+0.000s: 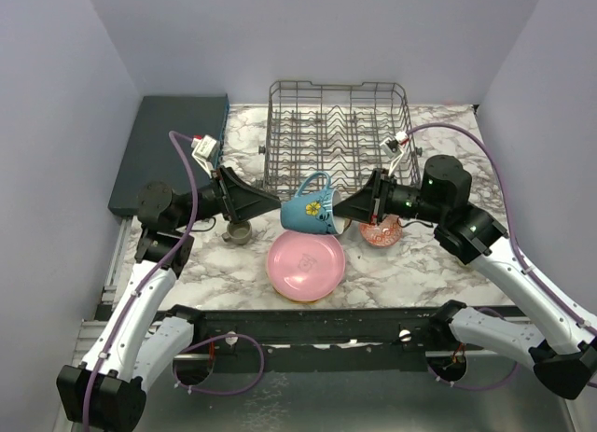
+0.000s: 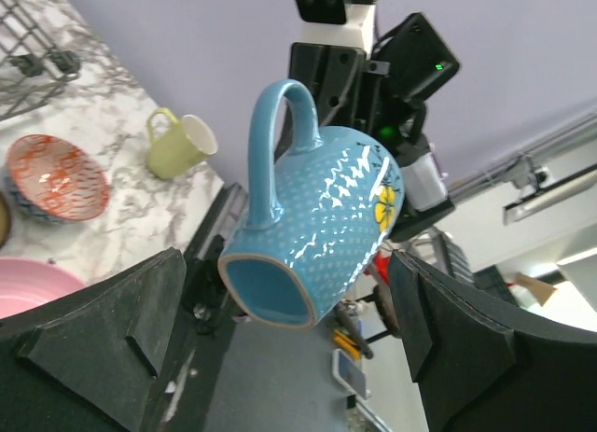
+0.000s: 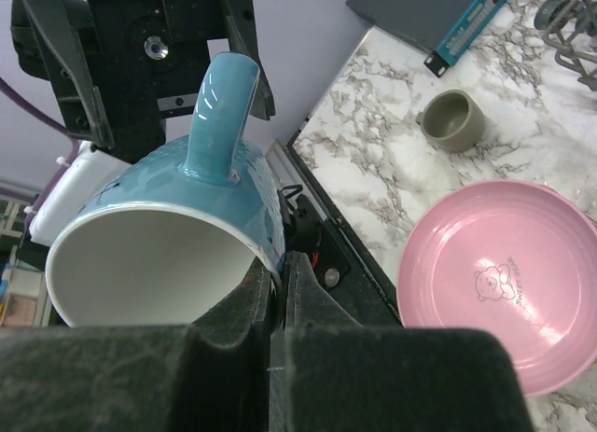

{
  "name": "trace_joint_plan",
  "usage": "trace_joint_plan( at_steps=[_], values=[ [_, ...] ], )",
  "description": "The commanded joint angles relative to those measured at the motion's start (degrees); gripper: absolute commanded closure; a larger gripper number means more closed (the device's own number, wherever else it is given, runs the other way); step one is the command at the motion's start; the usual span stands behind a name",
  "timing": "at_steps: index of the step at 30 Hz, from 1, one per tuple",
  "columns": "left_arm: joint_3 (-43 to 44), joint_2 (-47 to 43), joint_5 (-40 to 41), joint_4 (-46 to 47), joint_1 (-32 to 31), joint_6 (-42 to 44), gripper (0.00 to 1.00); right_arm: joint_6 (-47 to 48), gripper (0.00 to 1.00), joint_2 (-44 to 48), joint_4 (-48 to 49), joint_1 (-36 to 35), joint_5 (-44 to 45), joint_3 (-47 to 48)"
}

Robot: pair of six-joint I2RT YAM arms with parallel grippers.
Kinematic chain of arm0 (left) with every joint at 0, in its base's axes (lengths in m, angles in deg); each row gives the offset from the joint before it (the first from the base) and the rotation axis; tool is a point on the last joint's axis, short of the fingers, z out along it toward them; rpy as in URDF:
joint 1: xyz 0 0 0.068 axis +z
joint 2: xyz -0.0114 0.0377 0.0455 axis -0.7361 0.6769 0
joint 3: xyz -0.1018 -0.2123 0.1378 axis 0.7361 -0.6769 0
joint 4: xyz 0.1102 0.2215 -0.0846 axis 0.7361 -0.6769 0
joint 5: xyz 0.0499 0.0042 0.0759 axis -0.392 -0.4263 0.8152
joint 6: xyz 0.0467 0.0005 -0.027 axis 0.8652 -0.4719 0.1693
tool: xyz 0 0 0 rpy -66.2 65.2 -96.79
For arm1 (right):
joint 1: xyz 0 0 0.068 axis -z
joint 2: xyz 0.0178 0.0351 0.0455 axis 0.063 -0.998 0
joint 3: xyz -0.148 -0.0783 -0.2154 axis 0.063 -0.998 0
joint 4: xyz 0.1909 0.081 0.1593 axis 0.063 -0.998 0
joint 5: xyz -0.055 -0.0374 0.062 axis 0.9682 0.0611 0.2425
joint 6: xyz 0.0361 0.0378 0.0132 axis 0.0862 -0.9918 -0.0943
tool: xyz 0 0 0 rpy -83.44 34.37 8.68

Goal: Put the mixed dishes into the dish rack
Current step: Turn the cup upside down in the dish rack.

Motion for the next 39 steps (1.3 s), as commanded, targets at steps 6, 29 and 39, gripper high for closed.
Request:
trace_joint_plan(
  at_steps=[6,29,39],
  values=[
    [-2.4,-0.7,-4.5,12.6,0.4,-14.7,0.01,-0.2,0.99,1.3,12.2,0.3,-7.9,1.0],
    [-2.1,-3.6,-5.5,13.5,0.3,-19.1,0.01,-4.3,0.99,-9.8,30.3,0.3,-14.7,2.6],
    [-1.1,-3.8,-5.0,14.1,0.3,-19.9,0.01,-5.9,0.99,-12.8,38.0,0.0,-15.9,1.3]
  ],
)
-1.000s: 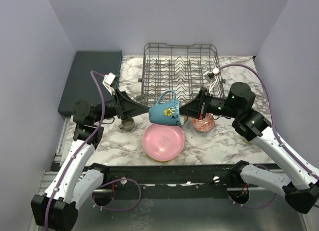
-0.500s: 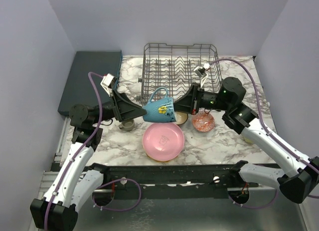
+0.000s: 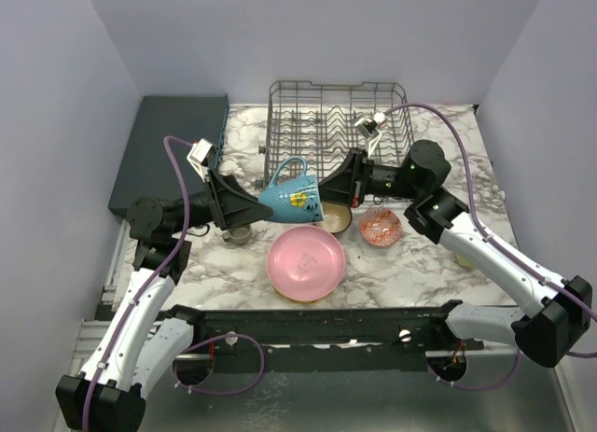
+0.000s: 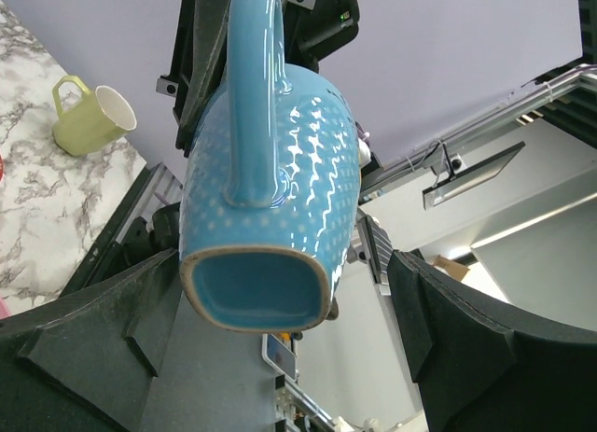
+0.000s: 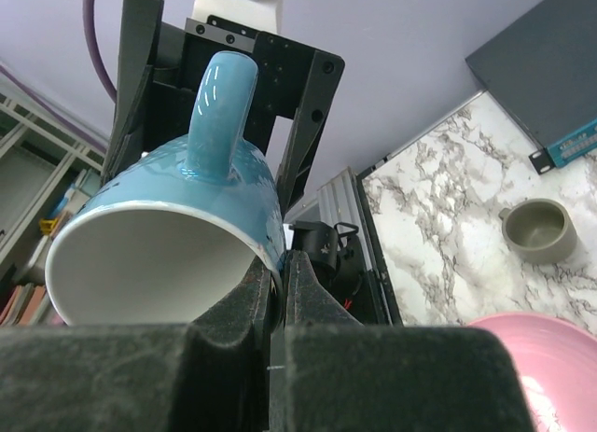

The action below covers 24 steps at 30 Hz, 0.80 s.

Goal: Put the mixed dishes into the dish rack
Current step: Turn the cup upside down in the dish rack.

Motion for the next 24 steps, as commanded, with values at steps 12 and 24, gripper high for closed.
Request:
trace_joint_plan(
  at_steps=[12,24],
  values=[
    [1.6,0.5,0.5,2.7,0.2,-1.2,0.01,0.4,1.00,-1.9,7.8,-3.1,1.0,2.3],
    [0.8,0.6,0.5,2.8,0.2,-1.1,0.01,2.5,1.00,-2.6,4.1,-4.2,5.1,3.5]
  ],
)
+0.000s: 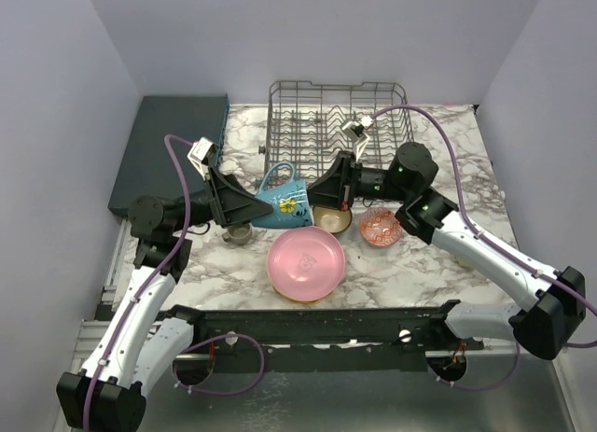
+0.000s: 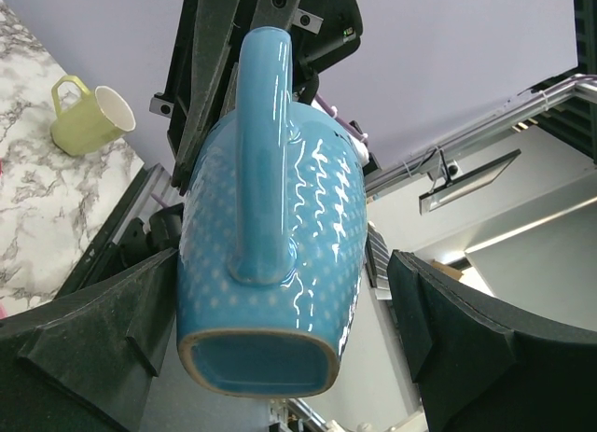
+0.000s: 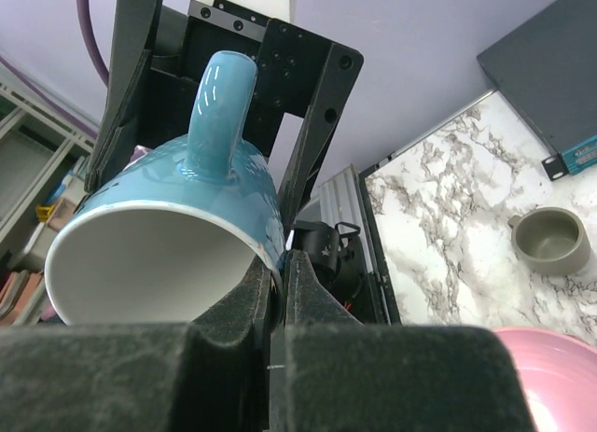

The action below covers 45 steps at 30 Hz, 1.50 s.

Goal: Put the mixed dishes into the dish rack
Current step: Turn the cup upside down in the dish rack.

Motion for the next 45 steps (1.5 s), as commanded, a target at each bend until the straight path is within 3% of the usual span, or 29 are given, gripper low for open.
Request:
trace_joint_plan(
  at_steps=[1,12,19,23,32,38,45],
  values=[
    [0.6,-0.2,0.4,1.9,0.2,0.1,0.01,1.3,1.00,0.2,0.8,-0.5,3.8,3.1],
    [-0.7,0.2,0.3,1.9,0.2,0.4,0.02,3.9,0.99,-1.0,-3.1,-1.4,6.2,4.2],
    [-0.6,0.6,0.2,1.9,0.2,0.7,0.09,4.9,0.99,-1.0,-4.6,-1.4,6.9,4.5],
    [-0.7,0.7,-0.1,1.9,0.2,1.0,0.23,5.0,0.99,-1.1,-4.8,-1.5,7.2,4.2],
    [-0.8,0.8,-0.1,1.9,0.2,1.4,0.65,5.5,0.99,-0.3,-5.1,-1.4,9.0,2.4],
    [-0.7,1.1,0.0,1.9,0.2,1.8,0.97,5.8,0.79,1.4,-6.4,-1.4,10.7,1.2],
    [-0.3,1.3,0.4,1.9,0.2,2.2,1.00,6.9,0.63,4.5,-9.5,-1.4,13.7,0.3]
  ],
)
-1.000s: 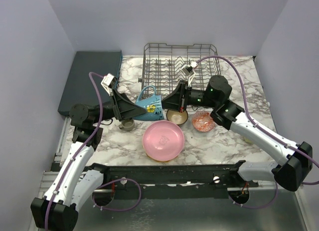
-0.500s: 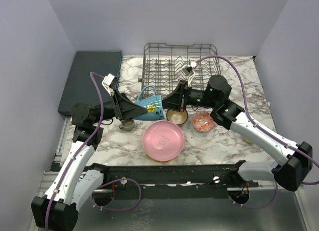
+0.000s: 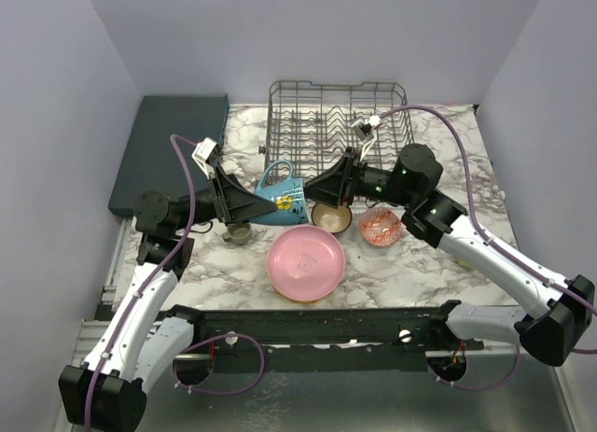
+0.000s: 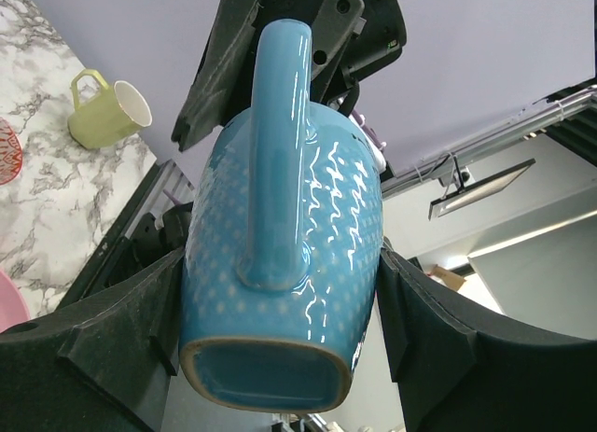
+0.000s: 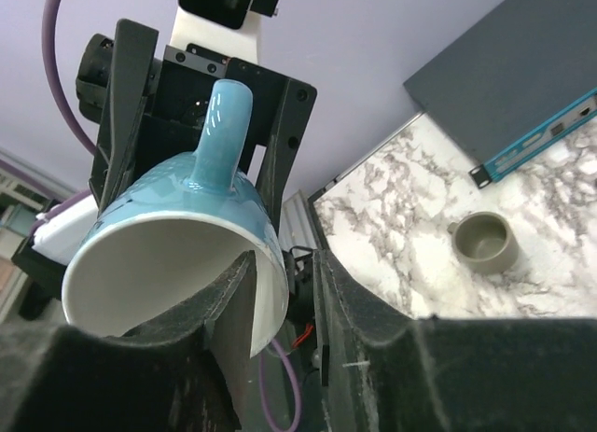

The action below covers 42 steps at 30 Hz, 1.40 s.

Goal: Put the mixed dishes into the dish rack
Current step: Turn the cup upside down in the dish rack.

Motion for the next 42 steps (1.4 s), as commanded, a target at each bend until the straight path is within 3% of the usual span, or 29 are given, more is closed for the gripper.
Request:
trace_joint_plan(
  at_steps=[1,12,27,42],
  values=[
    [0.8,-0.3,0.4,2.8,-0.1,0.9,1.00,1.7,0.61,2.9,-2.9,-0.2,4.3,-1.2],
    [2.3,2.5,0.6,0.1,-0.1,4.4,1.00,5.6,0.49,10.3,-14.0,-0.2,12.6,-1.4],
    [17.3,10.1,7.8,-33.4,-0.1,29.9,1.00,10.5,0.49,17.5,-31.3,-0.2,26.0,0.2],
    [33.1,25.8,15.3,-44.9,-0.1,39.3,1.00,12.0,0.50,13.1,-47.5,-0.2,36.0,5.7]
  ],
)
